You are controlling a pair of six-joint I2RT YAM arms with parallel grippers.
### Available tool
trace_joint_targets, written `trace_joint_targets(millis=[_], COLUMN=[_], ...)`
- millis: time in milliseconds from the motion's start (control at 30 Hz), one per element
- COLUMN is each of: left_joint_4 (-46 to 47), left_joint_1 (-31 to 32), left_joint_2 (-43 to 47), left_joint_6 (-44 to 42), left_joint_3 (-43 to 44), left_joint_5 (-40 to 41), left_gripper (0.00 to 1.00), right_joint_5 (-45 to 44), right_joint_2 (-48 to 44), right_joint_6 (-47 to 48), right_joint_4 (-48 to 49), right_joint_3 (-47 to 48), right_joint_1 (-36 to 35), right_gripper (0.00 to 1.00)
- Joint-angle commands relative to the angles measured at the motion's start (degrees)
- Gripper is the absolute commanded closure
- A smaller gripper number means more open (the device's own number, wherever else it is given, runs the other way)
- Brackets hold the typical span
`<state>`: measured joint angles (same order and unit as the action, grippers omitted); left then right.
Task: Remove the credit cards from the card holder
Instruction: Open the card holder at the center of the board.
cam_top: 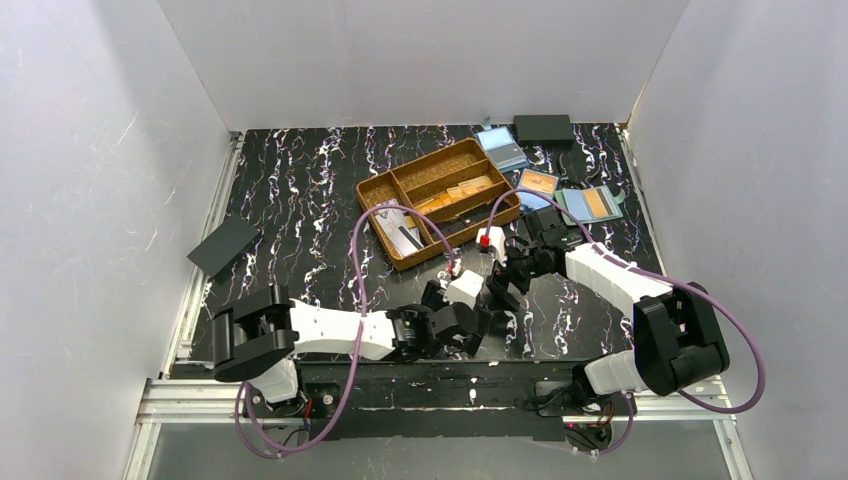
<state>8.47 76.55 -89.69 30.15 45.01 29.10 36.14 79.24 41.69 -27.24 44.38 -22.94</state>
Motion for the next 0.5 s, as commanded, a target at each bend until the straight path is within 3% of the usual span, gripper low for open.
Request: trace_joint_targets(millis=[0,100,467], left_joint_4=[-15.9,-19.9,-19.4], left_joint_1=[1.1,1.9,2.3], left_joint_2=[-3.9,-6.8,-10.8], left_joint_6=[5.9,6.6,7.1], left_joint_3=[8.9,12.3,14.9], left_joint_5=[10.3,11.9,10.6], left_gripper=[0.02,0.02,0.02], right_joint_5=[0.2,-0.1,-1.0], right_joint_2=[0.2,0.4,0.9], right_joint_6=[-1.3,-1.6,-2.5], right_joint_4=[-0.4,-0.3,0.0], right_joint_3=[2.6,2.6,2.8], right_joint_1=[0.8,1.0,1.5], right_gripper=[0.02,0.02,0.02])
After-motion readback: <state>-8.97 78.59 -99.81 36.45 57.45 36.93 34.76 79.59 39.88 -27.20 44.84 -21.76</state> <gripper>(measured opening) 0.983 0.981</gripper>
